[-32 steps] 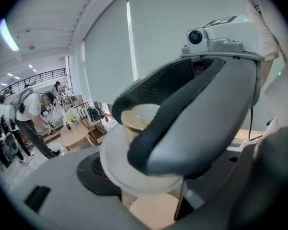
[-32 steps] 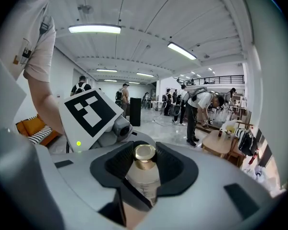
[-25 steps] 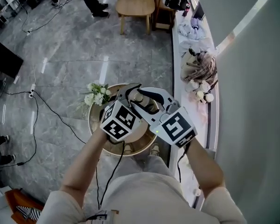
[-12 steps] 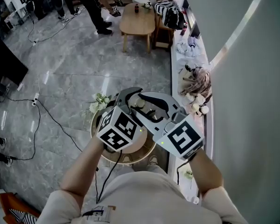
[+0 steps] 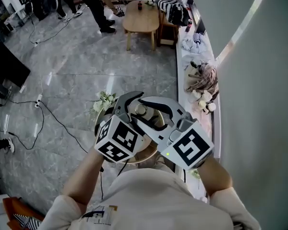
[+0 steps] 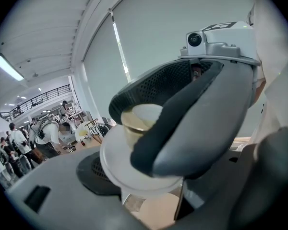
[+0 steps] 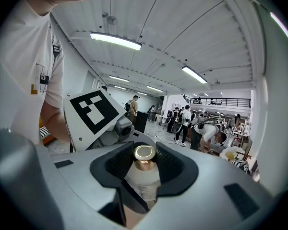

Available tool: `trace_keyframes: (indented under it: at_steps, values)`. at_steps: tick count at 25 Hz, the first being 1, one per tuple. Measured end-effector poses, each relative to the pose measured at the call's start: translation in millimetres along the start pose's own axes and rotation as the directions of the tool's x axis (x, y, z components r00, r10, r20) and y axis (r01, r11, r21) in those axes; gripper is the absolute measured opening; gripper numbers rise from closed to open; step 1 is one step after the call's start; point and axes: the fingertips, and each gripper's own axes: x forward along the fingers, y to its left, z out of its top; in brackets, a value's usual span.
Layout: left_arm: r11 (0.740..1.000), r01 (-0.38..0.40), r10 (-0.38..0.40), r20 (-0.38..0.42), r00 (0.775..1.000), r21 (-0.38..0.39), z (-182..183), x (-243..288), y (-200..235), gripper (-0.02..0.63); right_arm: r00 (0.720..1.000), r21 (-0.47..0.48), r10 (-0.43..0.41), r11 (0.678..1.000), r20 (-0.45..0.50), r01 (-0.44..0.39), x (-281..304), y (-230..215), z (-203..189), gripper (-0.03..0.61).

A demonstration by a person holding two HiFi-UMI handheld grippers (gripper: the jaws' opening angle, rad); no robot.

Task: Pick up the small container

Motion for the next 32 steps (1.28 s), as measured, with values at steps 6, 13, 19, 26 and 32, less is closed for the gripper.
trace_keyframes:
  at_steps: [6, 13, 19, 26, 32]
  values:
    - [0.999, 0.022, -0.023, -0.004, 1.0, -0.045, -12, 6, -18, 0.344, 1.0, 0.034, 0.026, 0.999, -0.016, -0.025, -5, 11, -16, 0.143]
    - [0.997, 0.049, -0.052, -0.044, 0.998, -0.065, -34, 16, -32, 0.344, 0.999, 0.113, 0.025, 0.993, -0.047, -0.019, -2, 18, -42, 0.143]
    - [0.995, 0.061, -0.065, -0.054, 0.996, -0.075, -36, 21, -37, 0.344, 0.999, 0.121, 0.035, 0.992, -0.041, -0.029, -6, 17, -47, 0.143]
    - [0.995, 0.072, -0.076, -0.061, 0.995, -0.07, -40, 19, -42, 0.344, 0.998, 0.141, 0.023, 0.99, -0.05, -0.016, -7, 22, -50, 0.143]
    - [0.994, 0.076, -0.08, -0.055, 0.995, -0.078, -41, 19, -47, 0.344, 0.999, 0.125, 0.029, 0.992, -0.045, -0.023, -8, 26, -50, 0.143]
